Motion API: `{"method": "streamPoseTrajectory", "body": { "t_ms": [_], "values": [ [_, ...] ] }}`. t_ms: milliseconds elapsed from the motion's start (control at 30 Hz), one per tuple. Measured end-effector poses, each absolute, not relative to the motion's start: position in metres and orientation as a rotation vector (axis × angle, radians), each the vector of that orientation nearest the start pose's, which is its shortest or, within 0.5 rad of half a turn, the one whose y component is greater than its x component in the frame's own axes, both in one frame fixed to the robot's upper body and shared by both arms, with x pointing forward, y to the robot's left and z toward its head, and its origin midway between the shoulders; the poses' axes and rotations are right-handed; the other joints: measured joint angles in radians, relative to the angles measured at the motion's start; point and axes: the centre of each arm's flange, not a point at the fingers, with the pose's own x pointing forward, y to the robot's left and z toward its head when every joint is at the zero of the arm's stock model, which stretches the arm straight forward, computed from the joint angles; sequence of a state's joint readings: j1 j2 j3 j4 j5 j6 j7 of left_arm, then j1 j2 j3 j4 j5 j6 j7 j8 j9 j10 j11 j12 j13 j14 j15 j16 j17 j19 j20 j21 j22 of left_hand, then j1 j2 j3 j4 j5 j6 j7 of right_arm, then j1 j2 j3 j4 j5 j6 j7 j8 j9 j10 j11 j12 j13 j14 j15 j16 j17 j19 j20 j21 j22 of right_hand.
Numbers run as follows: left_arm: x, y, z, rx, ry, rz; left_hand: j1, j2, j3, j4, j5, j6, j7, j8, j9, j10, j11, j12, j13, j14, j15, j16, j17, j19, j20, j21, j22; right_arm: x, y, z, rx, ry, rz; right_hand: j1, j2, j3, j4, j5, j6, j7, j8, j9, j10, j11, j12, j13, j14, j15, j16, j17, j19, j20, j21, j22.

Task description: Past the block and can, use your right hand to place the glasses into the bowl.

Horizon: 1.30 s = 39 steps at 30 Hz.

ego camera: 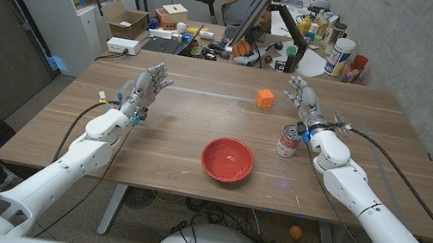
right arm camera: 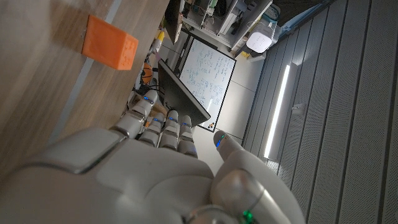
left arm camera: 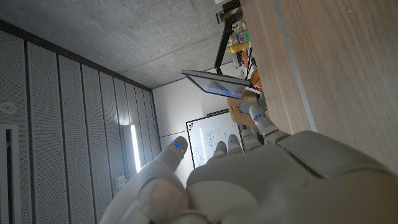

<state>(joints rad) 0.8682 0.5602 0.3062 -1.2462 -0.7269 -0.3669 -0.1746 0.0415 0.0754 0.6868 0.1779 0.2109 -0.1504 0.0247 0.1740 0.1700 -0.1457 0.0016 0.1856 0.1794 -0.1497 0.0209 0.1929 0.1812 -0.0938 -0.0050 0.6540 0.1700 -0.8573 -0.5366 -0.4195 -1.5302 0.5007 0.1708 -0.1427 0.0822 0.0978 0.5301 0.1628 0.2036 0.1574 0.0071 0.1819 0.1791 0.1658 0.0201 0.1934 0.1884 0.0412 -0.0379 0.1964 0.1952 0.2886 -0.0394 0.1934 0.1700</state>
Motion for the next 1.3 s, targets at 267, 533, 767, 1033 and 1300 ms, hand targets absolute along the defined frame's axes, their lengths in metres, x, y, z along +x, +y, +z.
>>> {"method": "streamPoseTrajectory", "body": {
  "t_ms": [267,533,767,1033,1300],
  "values": [
    [0.642,0.344,-0.033,-0.052,-0.64,-0.236,0.0,0.0,0.0,0.0,0.0,0.0,0.0,0.0,0.0,0.0,0.0,0.0,0.0,0.0,0.0,0.0,0.0,0.0,0.0,-0.008,0.0,0.622,-0.238,0.024,-0.146,-0.652,0.17,0.0,0.0,0.004,-0.004,0.0,0.011,0.0,0.008,0.0,0.008,0.003,0.0,0.0,0.007,0.0,0.0,-0.005,0.007,0.0,0.0,0.0],
    [0.642,0.346,-0.03,-0.05,-0.647,-0.239,-0.003,0.003,0.0,0.0,0.0,0.0,0.0,0.001,0.0,0.0,0.0,0.0,0.0,0.0,0.0,0.0,0.0,0.0,0.0,-0.008,0.0,0.62,-0.239,0.036,-0.198,-0.659,0.144,0.0,0.0,0.004,-0.004,0.0,0.027,0.002,0.008,0.0,0.027,0.012,0.008,0.0,0.031,0.002,0.004,-0.005,0.014,-0.001,0.008,0.0],
    [0.642,0.346,-0.029,-0.046,-0.649,-0.24,-0.003,0.003,0.0,0.0,0.0,0.0,0.0,0.004,0.0,0.0,0.0,0.0,0.0,0.0,0.0,0.0,0.0,0.003,0.002,-0.008,0.0,0.617,-0.24,0.046,-0.253,-0.669,0.111,-0.002,0.002,-0.016,-0.054,0.0,0.038,0.013,0.008,0.0,0.047,0.033,0.008,0.004,0.07,0.023,0.004,-0.013,0.031,-0.002,0.008,0.0],
    [0.641,0.346,-0.026,-0.038,-0.656,-0.244,-0.003,0.003,0.0,0.0,0.0,0.004,0.004,0.004,0.0,0.004,0.004,0.0,0.0,0.001,0.001,0.0,0.0,0.004,0.004,-0.008,0.0,0.613,-0.241,0.054,-0.307,-0.676,0.078,0.028,-0.052,-0.043,-0.095,0.0,0.047,0.022,0.008,0.0,0.042,0.043,0.008,0.005,0.071,0.029,0.004,-0.014,0.034,0.006,0.008,0.0],
    [0.64,0.344,-0.025,-0.03,-0.661,-0.257,-0.003,0.003,0.0,0.0,0.0,0.008,0.0,0.008,0.0,0.004,0.004,0.007,0.0,0.003,0.003,0.0,0.0,0.004,0.004,-0.014,0.0,0.606,-0.241,0.061,-0.353,-0.687,0.051,0.029,-0.095,-0.066,-0.119,0.0,0.052,0.016,0.008,0.001,0.037,0.049,0.008,0.005,0.065,0.049,0.0,-0.014,0.019,0.02,0.003,0.0]
  ]
}}
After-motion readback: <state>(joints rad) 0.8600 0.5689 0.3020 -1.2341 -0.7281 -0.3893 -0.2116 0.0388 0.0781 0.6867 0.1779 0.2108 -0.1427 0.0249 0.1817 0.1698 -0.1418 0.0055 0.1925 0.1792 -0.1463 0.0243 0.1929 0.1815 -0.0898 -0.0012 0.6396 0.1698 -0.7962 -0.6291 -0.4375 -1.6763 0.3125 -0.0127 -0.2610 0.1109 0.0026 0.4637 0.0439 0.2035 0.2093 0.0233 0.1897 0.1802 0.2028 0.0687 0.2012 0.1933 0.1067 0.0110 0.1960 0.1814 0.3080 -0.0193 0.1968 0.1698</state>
